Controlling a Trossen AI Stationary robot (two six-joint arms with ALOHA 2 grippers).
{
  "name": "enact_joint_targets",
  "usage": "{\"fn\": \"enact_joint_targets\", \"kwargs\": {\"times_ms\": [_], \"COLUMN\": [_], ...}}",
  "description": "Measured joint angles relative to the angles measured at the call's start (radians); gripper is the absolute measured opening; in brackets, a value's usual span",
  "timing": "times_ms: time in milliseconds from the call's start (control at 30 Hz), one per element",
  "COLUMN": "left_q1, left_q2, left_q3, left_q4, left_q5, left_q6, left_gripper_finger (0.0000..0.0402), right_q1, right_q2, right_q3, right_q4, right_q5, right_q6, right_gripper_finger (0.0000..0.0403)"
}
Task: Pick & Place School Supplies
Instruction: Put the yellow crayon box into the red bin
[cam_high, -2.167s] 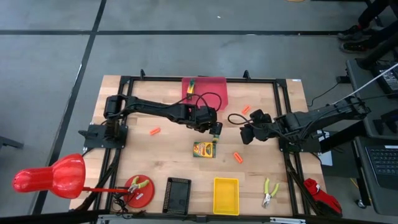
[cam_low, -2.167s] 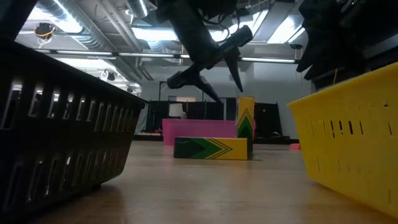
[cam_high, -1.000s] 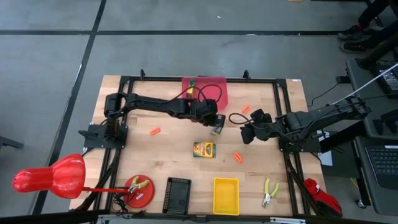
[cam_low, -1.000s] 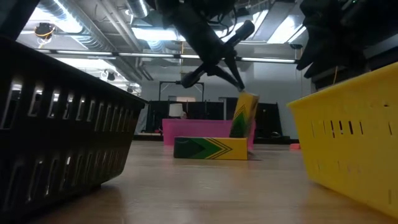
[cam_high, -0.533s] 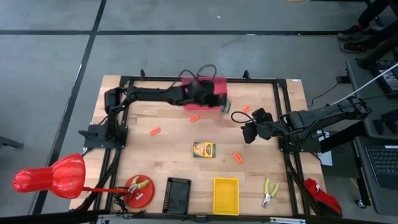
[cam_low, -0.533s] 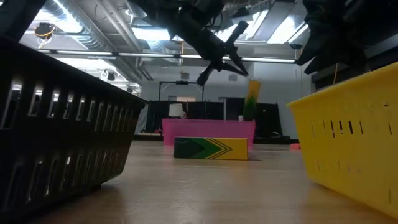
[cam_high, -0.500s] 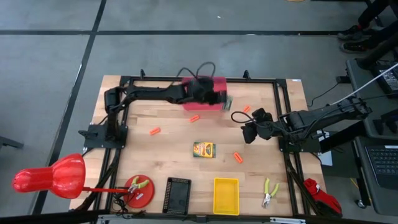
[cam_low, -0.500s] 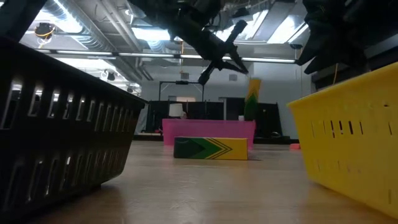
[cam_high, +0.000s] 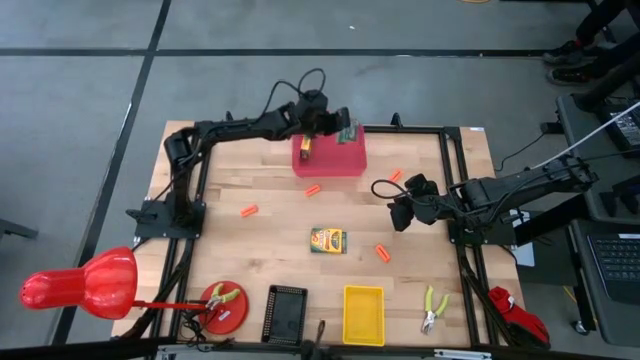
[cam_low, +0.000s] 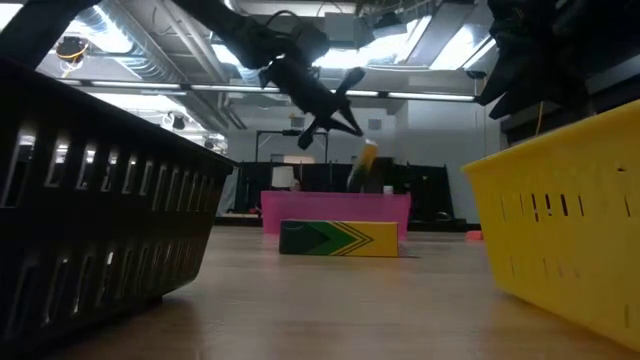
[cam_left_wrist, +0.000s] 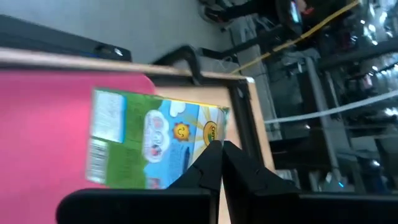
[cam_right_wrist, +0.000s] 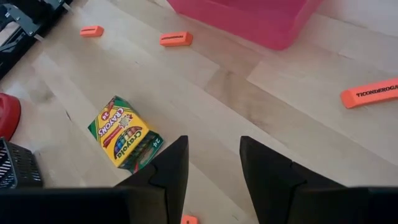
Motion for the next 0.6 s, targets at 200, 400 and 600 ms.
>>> {"fn": "enact_joint_targets", "kwargs": {"times_ms": [200, 400, 600], "left_q1": [0.025, 0.025, 0.022], "left_q2": [0.001, 0.039, 0.065], "left_q3": [0.000, 0.000, 0.000], "left_q4": [-0.062, -0.120, -0.150], "left_q5": [0.037, 0.037, -0.006], "left_q6": [0.029, 0.080, 0.106], "left_gripper_finger": [0.0003, 0.0003, 0.0003], "right_q1": [0.000, 0.000, 0.000], "right_q2": [0.000, 0.000, 0.000], "right_q3": [0.000, 0.000, 0.000], "right_q4": [0.000, 0.001, 0.024], "right_q5": [0.022, 0.047, 0.048], "right_q6": [0.013, 0.026, 0.029], "right_gripper_finger": [0.0149, 0.0149, 0.0149]}}
